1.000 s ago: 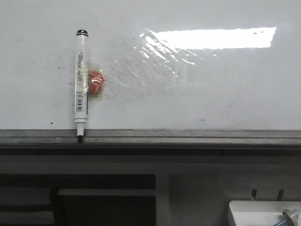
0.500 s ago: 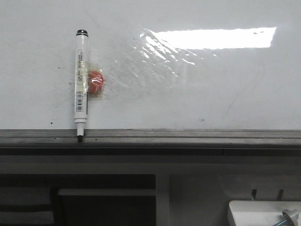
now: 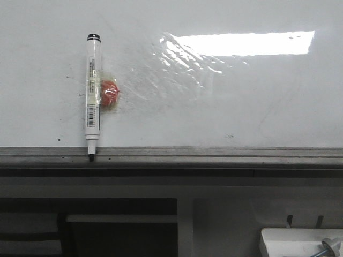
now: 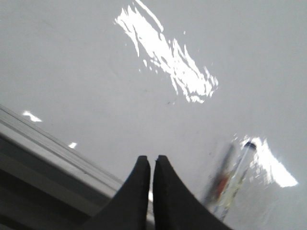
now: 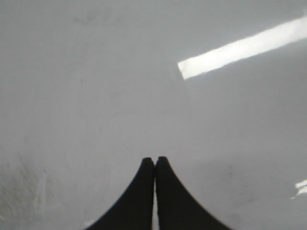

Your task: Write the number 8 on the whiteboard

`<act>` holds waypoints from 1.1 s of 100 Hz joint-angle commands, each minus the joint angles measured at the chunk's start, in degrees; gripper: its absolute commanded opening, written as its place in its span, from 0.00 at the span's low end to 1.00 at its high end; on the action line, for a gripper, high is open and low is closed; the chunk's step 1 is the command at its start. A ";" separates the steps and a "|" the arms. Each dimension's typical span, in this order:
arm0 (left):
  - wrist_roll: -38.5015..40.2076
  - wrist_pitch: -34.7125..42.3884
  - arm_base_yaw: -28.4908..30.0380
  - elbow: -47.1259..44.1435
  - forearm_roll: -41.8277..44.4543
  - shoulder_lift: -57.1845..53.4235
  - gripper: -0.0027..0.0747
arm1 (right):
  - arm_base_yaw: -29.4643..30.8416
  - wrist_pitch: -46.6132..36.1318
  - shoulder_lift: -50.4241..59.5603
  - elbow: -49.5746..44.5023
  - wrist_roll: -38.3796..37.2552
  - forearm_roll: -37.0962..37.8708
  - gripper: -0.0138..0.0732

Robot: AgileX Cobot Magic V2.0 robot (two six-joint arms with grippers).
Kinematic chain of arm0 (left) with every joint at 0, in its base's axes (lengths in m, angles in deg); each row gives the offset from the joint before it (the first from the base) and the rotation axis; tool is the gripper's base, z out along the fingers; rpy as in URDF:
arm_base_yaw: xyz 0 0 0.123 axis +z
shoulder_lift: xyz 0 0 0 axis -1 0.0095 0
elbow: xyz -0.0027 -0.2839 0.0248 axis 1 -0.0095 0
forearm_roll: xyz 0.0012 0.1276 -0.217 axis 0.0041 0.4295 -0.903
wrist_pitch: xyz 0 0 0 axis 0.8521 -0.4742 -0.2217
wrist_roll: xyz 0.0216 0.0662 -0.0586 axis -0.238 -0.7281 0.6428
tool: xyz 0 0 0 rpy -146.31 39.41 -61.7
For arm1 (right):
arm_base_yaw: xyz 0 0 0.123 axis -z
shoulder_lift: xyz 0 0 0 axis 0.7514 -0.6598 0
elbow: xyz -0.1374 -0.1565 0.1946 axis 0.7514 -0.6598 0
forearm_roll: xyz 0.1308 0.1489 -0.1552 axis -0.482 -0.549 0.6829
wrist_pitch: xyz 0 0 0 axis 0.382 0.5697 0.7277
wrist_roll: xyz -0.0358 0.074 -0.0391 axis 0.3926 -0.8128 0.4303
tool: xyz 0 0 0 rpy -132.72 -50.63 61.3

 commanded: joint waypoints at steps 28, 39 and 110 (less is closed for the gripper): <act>-5.74 -3.49 -0.75 9.12 3.31 1.70 0.01 | 0.19 16.38 -1.74 15.72 5.35 0.28 0.10; -7.62 -11.02 -0.75 16.80 12.82 8.32 0.01 | 0.19 29.71 -7.21 23.39 5.45 7.35 0.14; -30.10 -7.42 -24.08 31.52 -2.83 51.78 0.55 | -6.65 31.17 -24.15 33.20 5.45 11.67 0.70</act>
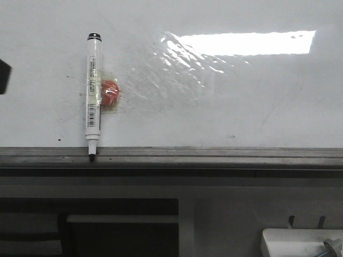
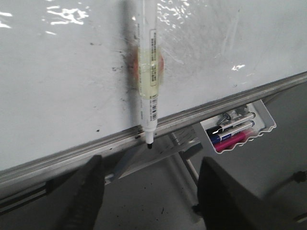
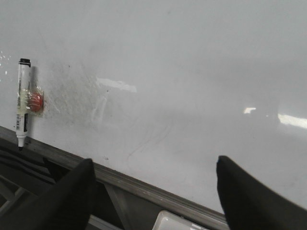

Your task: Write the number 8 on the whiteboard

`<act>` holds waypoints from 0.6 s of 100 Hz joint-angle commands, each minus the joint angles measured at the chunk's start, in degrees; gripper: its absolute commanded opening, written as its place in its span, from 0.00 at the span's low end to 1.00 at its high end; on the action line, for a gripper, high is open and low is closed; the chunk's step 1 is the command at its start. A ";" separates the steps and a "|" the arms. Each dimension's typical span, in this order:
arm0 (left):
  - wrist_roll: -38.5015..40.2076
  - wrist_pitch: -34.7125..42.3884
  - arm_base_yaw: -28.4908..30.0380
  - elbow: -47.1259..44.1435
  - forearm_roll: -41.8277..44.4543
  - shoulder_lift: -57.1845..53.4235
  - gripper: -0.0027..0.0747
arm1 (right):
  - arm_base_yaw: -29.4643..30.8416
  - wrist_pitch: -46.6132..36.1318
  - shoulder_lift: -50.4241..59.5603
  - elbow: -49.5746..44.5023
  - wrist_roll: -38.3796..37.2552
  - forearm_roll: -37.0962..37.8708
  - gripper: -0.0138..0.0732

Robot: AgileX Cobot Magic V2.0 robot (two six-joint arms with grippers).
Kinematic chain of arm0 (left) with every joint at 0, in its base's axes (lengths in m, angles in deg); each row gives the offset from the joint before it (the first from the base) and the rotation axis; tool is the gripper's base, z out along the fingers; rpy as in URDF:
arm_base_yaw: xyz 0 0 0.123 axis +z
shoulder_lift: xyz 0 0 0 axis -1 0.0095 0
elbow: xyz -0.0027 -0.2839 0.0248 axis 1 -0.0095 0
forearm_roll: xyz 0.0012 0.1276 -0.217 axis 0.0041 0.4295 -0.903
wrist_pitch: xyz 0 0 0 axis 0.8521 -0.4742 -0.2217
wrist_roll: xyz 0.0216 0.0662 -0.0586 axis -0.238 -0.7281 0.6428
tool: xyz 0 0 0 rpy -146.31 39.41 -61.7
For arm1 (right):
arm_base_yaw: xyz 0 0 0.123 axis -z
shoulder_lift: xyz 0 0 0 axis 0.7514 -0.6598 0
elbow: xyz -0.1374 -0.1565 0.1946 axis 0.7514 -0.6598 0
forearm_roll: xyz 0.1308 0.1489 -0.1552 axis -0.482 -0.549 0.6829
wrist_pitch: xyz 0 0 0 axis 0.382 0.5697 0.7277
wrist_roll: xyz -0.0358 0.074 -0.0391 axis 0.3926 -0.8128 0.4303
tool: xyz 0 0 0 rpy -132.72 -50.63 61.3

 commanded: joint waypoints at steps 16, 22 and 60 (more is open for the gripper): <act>-0.32 16.68 -8.43 2.07 -7.55 10.29 0.55 | -0.13 -5.30 -2.24 1.93 0.39 0.29 0.70; -0.32 19.11 -9.55 2.12 -8.72 12.59 0.55 | -0.13 -5.30 -2.24 1.93 0.39 0.29 0.70; -0.32 21.55 -10.20 5.04 -8.66 23.30 0.32 | -0.13 -5.30 -2.24 1.93 0.39 0.29 0.70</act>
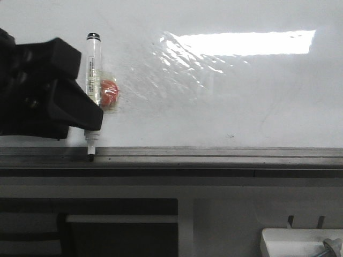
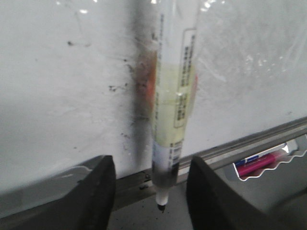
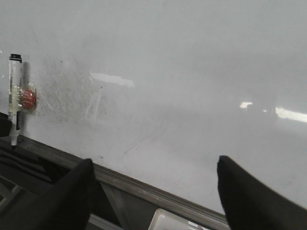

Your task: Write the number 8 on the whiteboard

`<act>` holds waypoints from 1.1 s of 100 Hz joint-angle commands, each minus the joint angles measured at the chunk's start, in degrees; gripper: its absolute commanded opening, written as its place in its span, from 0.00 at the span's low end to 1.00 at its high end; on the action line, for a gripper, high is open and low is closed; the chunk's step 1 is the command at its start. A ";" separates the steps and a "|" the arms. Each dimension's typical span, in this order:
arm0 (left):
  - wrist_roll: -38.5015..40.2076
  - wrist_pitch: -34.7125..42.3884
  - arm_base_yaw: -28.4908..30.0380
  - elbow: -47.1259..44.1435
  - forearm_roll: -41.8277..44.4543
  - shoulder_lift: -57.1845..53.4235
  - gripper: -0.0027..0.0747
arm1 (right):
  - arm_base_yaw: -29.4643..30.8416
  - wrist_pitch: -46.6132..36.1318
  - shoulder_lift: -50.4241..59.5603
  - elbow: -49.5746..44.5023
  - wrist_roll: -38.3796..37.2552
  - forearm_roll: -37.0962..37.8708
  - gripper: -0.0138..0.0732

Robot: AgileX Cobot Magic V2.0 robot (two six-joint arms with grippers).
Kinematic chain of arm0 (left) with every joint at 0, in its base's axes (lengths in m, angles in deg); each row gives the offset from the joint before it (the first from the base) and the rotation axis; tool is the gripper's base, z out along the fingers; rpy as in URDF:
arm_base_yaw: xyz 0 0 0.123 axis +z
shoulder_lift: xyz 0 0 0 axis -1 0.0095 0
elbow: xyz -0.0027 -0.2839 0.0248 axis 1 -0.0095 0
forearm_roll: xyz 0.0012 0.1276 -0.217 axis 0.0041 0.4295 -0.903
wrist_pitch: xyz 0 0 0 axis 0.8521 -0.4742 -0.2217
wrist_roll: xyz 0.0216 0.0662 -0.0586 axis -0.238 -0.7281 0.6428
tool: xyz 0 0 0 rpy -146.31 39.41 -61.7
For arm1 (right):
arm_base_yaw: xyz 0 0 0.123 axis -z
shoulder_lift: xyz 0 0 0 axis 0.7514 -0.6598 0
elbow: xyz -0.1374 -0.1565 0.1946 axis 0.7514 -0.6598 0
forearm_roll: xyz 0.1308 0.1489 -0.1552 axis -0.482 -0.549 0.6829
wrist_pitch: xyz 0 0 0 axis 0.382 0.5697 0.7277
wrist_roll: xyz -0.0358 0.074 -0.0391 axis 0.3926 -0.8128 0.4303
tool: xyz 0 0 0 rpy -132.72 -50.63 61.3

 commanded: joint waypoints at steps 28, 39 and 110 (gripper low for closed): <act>-1.09 2.27 -0.52 1.85 -0.32 0.57 0.01 | -0.13 -4.17 -0.80 1.93 0.39 -0.08 0.70; -10.81 -3.91 -1.35 3.10 2.13 -3.75 0.01 | -0.60 -2.50 -0.80 1.93 3.96 -3.32 0.70; -52.12 -21.99 -9.15 4.91 2.23 -16.75 0.01 | -22.22 4.96 -27.77 9.28 65.03 -55.71 0.70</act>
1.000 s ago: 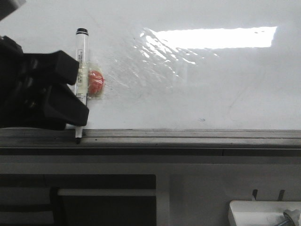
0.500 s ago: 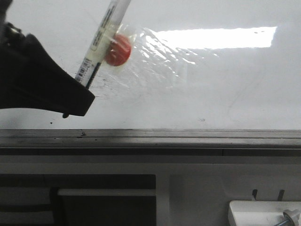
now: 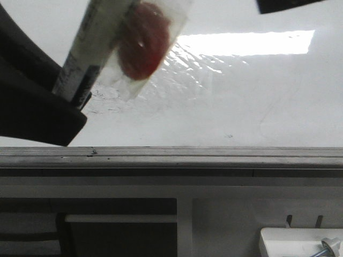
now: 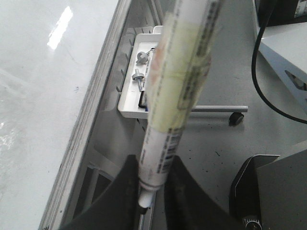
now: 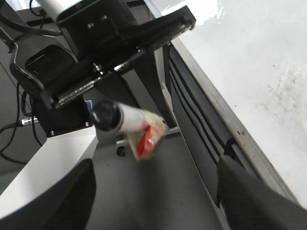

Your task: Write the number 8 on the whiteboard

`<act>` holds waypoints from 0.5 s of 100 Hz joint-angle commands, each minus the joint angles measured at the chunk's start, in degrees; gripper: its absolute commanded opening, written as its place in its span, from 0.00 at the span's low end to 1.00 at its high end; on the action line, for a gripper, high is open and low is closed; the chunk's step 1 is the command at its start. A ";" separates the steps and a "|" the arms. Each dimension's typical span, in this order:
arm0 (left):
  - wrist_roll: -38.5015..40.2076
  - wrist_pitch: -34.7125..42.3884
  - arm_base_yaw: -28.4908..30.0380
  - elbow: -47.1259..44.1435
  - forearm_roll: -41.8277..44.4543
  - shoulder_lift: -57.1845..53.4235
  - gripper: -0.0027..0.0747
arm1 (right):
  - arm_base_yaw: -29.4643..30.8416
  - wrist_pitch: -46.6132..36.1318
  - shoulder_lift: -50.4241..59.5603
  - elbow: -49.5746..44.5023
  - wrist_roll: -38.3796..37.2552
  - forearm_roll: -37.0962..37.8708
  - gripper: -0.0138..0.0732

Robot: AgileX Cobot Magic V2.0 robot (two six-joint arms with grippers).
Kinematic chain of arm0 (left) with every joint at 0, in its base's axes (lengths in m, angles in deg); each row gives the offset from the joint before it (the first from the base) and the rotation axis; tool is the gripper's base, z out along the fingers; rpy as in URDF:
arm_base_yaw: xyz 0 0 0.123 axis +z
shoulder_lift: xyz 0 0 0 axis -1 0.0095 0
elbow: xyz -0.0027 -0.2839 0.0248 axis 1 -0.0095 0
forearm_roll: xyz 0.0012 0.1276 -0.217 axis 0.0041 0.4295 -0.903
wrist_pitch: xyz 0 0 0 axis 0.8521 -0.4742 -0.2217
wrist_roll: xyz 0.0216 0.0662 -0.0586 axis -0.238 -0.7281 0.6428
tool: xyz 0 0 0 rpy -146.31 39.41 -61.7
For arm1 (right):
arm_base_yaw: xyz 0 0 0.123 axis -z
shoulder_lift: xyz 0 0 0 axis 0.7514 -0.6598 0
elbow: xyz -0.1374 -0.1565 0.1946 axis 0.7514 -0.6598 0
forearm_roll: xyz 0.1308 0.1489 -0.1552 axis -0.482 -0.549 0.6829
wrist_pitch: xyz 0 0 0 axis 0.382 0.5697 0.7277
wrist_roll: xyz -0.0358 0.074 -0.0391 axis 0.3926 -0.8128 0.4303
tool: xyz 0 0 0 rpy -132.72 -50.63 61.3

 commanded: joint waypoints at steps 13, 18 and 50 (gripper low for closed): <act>-0.28 2.48 -0.52 1.89 -1.83 -0.56 0.01 | -8.31 -9.61 -9.26 6.99 1.45 -3.60 0.70; -0.28 2.48 -0.52 1.89 -1.83 -0.56 0.01 | -9.71 -11.37 -10.94 7.45 1.45 -3.60 0.70; -0.28 2.48 -0.52 1.89 -1.97 -0.56 0.01 | -11.78 -14.11 -14.92 7.44 1.45 -8.42 0.37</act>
